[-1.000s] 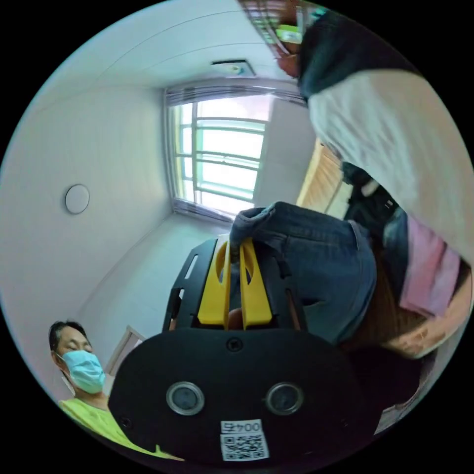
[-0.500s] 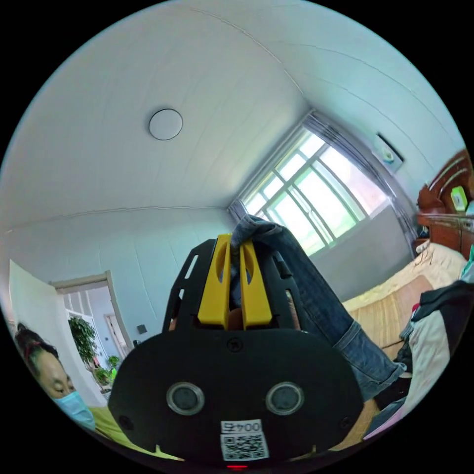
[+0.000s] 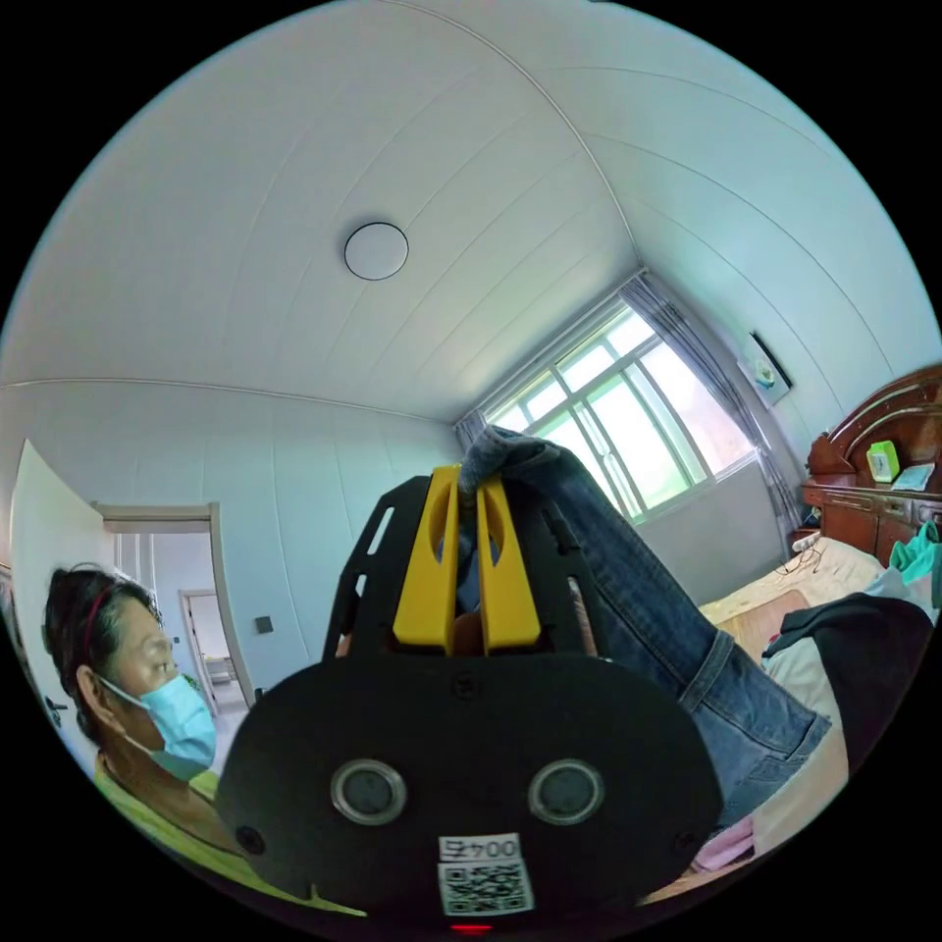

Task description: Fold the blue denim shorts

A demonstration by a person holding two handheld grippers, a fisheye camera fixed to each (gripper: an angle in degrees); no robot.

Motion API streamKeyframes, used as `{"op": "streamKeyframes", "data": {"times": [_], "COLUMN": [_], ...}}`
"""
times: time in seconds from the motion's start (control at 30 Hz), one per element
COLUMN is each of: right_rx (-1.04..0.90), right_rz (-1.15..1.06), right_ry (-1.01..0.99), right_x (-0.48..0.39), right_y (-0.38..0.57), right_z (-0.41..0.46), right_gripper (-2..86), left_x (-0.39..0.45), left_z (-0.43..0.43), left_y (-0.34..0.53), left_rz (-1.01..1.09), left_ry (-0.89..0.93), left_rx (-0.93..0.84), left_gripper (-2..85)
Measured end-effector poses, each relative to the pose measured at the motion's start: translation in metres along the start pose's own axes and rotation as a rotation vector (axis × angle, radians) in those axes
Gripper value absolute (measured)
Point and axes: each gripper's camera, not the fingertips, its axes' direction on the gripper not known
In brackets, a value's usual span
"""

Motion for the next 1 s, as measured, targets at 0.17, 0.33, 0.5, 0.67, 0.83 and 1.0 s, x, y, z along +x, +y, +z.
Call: {"op": "streamKeyframes", "data": {"times": [0.17,0.33,0.5,0.67,0.83,1.0], "right_rx": [0.029,0.096,0.058,-0.036,-0.223,-0.166], "right_rz": [0.018,-0.113,-0.109,0.037,0.201,0.28], "right_ry": [0.006,-0.011,0.021,0.08,0.253,0.37], "right_x": [-0.003,-0.033,-0.024,0.036,0.129,0.146], "right_y": [0.033,0.058,0.103,0.119,0.125,0.078], "right_z": [-0.052,-0.099,-0.115,-0.034,0.144,0.308], "right_gripper": [3.5,3.5,3.5,3.4,3.2,3.0], "left_x": [-0.004,0.016,-0.017,-0.113,-0.24,-0.283], "left_z": [-0.014,-0.064,-0.063,0.02,0.126,0.193], "left_y": [0.06,0.07,0.103,0.111,0.061,-0.089], "left_rz": [-0.102,-0.041,-0.132,-0.258,-0.303,-0.166], "left_ry": [0.084,0.098,0.085,0.024,-0.116,-0.202], "left_rx": [-0.024,0.092,0.098,-0.088,-0.177,-0.056], "left_gripper": [5.2,5.1,5.0,5.0,4.9,4.9]}}
